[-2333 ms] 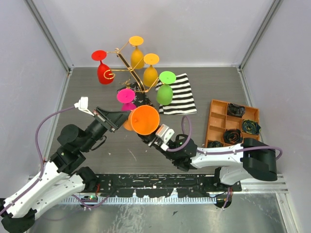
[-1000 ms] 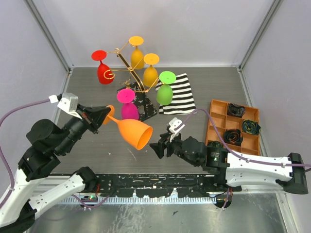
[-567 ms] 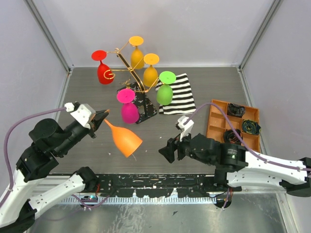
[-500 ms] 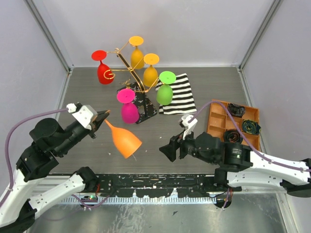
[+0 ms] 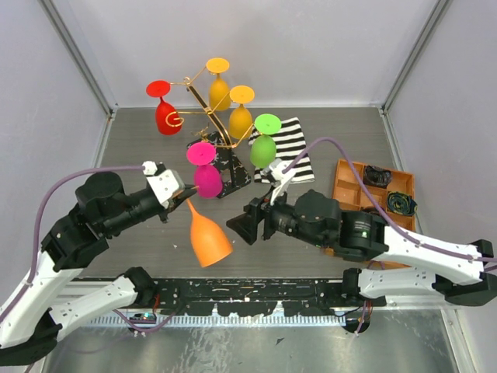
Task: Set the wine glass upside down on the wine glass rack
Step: Turn the wine glass upside down at the wine rack.
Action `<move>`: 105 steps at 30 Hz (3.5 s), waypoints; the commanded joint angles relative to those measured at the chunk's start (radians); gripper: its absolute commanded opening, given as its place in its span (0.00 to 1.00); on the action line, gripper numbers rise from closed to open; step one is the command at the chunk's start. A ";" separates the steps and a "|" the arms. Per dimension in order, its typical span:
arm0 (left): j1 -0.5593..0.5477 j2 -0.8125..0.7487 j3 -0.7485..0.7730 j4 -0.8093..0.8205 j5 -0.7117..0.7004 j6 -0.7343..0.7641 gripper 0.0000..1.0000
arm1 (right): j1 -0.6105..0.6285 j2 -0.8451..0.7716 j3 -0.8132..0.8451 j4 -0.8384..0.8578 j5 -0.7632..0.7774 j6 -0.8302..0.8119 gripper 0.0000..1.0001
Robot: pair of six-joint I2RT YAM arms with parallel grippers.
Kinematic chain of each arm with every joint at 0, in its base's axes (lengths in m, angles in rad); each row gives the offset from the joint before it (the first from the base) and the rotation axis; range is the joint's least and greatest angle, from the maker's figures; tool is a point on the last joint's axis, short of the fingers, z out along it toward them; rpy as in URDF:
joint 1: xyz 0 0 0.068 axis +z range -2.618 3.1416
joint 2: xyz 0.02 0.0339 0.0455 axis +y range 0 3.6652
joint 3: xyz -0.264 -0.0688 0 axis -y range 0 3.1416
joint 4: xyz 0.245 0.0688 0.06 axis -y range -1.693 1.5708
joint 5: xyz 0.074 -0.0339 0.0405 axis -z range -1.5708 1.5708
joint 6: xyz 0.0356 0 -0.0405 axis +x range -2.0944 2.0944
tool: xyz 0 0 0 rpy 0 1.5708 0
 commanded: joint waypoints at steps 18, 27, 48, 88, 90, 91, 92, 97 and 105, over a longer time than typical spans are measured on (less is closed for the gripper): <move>-0.052 0.017 0.072 -0.008 0.312 -0.010 0.00 | -0.035 -0.084 -0.243 0.572 -0.277 -0.742 0.67; -0.053 0.016 0.080 0.058 0.481 -0.059 0.00 | -0.035 -0.028 -0.325 0.802 -0.368 -0.848 0.52; -0.052 0.033 0.062 0.050 0.561 -0.060 0.00 | -0.035 0.033 -0.301 0.829 -0.462 -0.785 0.30; -0.052 -0.134 -0.184 0.365 0.112 -0.516 0.76 | -0.036 0.050 -0.275 0.905 -0.021 -1.435 0.01; -0.052 -0.142 -0.205 0.378 0.101 -0.526 0.75 | -0.035 0.052 -0.269 0.922 -0.042 -1.439 0.01; -0.052 -0.144 -0.213 0.381 0.092 -0.529 0.74 | -0.035 0.054 -0.269 0.935 -0.054 -1.446 0.01; -0.052 -0.144 -0.219 0.381 0.083 -0.530 0.72 | -0.034 0.055 -0.270 0.944 -0.063 -1.456 0.01; -0.051 -0.119 -0.220 0.377 0.074 -0.534 0.64 | -0.034 0.066 -0.271 0.960 -0.091 -1.498 0.01; -0.052 -0.075 -0.219 0.384 0.096 -0.528 0.49 | -0.034 0.071 -0.283 0.965 -0.136 -1.527 0.01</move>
